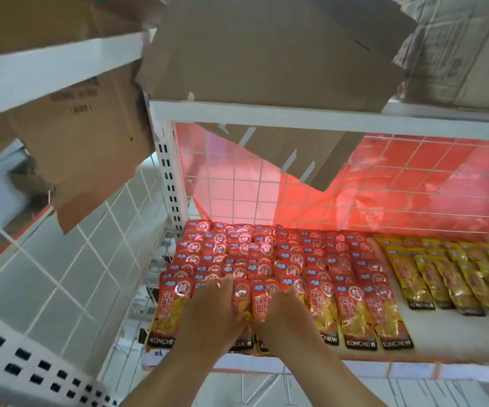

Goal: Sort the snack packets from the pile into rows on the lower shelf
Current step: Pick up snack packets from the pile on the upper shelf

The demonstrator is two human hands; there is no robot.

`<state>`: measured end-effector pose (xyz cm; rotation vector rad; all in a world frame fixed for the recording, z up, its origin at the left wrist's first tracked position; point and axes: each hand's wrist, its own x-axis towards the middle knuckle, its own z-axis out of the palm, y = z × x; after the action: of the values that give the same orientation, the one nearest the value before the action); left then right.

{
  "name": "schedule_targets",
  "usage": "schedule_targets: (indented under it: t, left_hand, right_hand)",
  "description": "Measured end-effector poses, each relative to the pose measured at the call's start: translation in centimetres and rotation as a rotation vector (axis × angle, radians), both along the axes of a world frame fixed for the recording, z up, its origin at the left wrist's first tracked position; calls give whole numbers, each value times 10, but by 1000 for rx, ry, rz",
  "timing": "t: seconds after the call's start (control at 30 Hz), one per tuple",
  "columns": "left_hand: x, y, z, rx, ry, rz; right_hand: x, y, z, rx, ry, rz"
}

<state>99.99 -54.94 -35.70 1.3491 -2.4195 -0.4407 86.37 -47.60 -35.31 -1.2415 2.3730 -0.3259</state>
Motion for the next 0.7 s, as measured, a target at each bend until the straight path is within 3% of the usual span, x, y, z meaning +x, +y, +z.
schedule_targets:
  t: [0.7]
  left_hand:
    - [9,-12,-7,61,-139,-78]
  right_hand:
    - [1,6,-14,2,101,-36]
